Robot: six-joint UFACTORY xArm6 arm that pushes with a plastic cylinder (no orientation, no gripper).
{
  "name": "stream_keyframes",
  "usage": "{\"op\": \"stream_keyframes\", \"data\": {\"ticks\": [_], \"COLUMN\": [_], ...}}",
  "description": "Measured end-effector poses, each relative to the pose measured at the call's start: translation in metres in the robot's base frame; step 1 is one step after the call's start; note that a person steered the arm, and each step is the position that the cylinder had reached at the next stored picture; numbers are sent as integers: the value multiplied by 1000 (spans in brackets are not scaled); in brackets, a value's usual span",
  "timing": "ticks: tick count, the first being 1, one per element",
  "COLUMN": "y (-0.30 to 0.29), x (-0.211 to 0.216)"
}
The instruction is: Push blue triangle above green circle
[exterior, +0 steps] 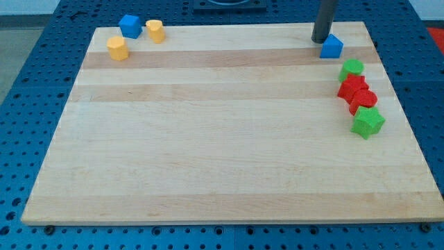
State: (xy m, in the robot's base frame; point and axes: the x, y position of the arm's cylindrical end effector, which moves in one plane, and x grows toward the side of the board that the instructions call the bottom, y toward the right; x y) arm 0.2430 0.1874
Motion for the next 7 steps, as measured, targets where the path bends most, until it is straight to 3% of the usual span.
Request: {"op": "stream_keyframes", "data": {"ticks": [1,3,7], "y": [0,7,7], "x": [2,48,64]}}
